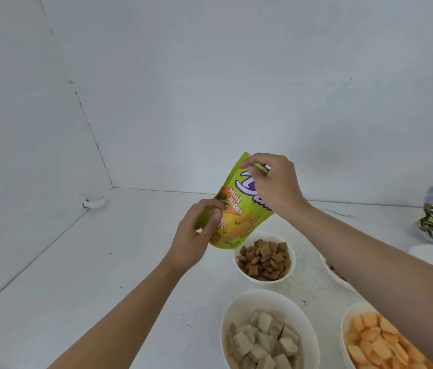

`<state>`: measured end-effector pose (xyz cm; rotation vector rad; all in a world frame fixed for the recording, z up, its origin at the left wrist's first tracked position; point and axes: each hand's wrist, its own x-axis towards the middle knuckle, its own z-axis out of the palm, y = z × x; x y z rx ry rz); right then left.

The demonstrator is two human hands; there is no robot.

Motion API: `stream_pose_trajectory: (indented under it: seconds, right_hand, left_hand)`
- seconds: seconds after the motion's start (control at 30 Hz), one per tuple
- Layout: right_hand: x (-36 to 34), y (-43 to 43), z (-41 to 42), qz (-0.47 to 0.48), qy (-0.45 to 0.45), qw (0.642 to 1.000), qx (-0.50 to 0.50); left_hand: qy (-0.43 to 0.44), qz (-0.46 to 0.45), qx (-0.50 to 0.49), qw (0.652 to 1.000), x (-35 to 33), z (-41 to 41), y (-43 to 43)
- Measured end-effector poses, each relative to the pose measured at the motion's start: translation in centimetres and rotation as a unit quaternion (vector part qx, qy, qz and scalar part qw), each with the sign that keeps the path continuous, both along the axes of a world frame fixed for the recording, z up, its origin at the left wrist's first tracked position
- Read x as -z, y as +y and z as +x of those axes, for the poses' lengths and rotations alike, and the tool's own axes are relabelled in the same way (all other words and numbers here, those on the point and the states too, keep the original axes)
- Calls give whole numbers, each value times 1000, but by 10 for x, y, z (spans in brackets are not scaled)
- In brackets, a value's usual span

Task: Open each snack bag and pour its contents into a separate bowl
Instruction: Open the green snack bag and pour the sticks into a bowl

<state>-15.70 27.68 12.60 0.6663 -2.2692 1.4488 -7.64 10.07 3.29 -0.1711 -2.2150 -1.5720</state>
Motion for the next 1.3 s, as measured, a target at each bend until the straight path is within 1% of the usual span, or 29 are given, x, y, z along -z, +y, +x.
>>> stream_pose_trajectory:
  seconds: [0.1, 0.2, 0.3, 0.47, 0.6, 0.77, 0.93, 1.1, 1.23, 1.3]
  right_hand:
    - [-5, 26, -7, -32, -4, 999, 11]
    - [-10, 54, -13, -56, -9, 998, 16]
    - [-12, 84, -19, -68, -12, 997, 17]
    - [-13, 138, -25, -89, -7, 996, 16]
    - [-11, 181, -31, -92, -16, 995, 27]
    - [-7, 232, -39, -98, -25, 994, 35]
    - [-5, 281, -41, -73, -47, 996, 9]
    - [11, 320, -46, -23, -69, 997, -10]
    - [28, 350, -52, -9, -80, 997, -5]
    - [36, 362, -53, -21, -91, 996, -2]
  left_hand:
    - [-15, 62, 0, 998, -7, -12, 25]
    - [-51, 120, -5, 991, -11, -22, 52]
    - [-73, 174, 31, 982, -15, -31, 84]
    - [-88, 214, 78, 970, -25, -44, 141]
    - [-100, 242, 74, 962, -31, -56, 181]
    - [-109, 258, 59, 958, -36, -68, 226]
    - [-94, 267, 54, 957, -38, -77, 263]
    - [-79, 218, 31, 972, -34, -83, 294]
    - [-89, 185, 33, 978, -27, -89, 315]
    - [-100, 180, 31, 978, -26, -91, 325]
